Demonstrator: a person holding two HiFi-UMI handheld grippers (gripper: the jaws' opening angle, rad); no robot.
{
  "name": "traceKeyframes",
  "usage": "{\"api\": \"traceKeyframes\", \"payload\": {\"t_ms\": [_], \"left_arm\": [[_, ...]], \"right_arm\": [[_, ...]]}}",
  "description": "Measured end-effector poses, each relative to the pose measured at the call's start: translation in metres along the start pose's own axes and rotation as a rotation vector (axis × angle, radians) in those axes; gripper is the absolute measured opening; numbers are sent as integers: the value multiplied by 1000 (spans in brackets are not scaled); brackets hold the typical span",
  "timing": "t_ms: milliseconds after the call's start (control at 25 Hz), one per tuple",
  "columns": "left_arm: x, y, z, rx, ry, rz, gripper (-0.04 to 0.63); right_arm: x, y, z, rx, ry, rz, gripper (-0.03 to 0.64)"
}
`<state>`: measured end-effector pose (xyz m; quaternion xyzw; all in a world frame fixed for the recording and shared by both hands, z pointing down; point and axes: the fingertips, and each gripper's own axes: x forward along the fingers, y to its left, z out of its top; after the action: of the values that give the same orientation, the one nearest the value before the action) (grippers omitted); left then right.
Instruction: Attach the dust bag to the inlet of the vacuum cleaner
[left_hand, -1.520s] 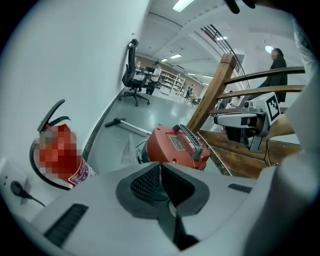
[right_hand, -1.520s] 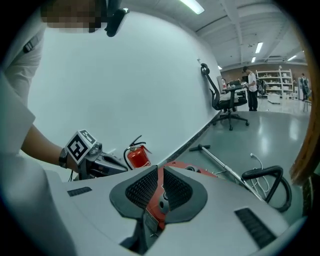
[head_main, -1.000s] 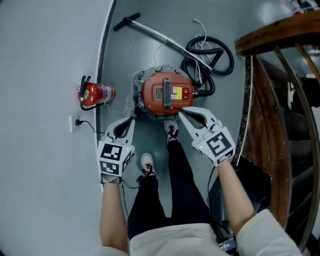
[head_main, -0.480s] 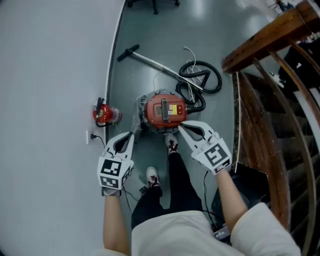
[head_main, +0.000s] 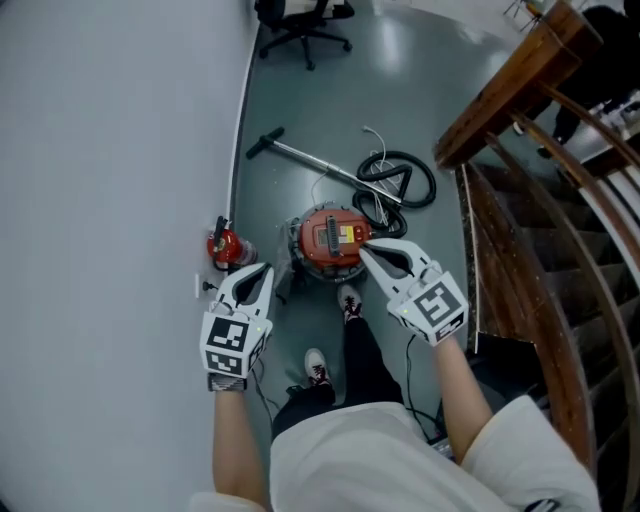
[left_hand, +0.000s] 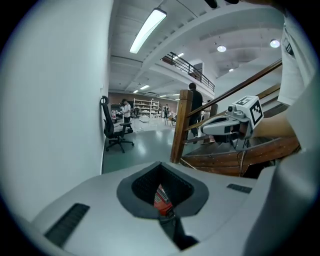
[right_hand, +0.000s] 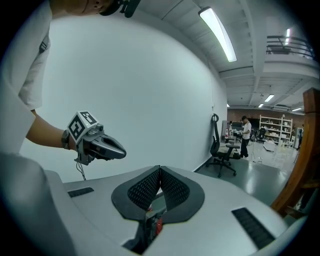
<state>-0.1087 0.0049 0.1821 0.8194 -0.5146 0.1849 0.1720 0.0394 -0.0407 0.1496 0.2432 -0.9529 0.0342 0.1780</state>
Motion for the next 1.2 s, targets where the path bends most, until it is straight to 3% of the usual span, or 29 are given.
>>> {"api": "traceKeyframes", "payload": {"t_ms": [480,640,1000,1200], "left_arm": [[-66,-38,83,128,-160,22,2],[-81,-47,106,221,-177,54,2],[-120,-64,148,277,-266,65,2],[-130,-79,160,380,-247,57,2]], "right_arm": [[-75,13,89,-123,-114,-73,29],[-96,18,106,-155,-131,-90,29],[-132,43,133,-203,-154,-124,29],[-147,56,150,-224,-164,-141,29]]}}
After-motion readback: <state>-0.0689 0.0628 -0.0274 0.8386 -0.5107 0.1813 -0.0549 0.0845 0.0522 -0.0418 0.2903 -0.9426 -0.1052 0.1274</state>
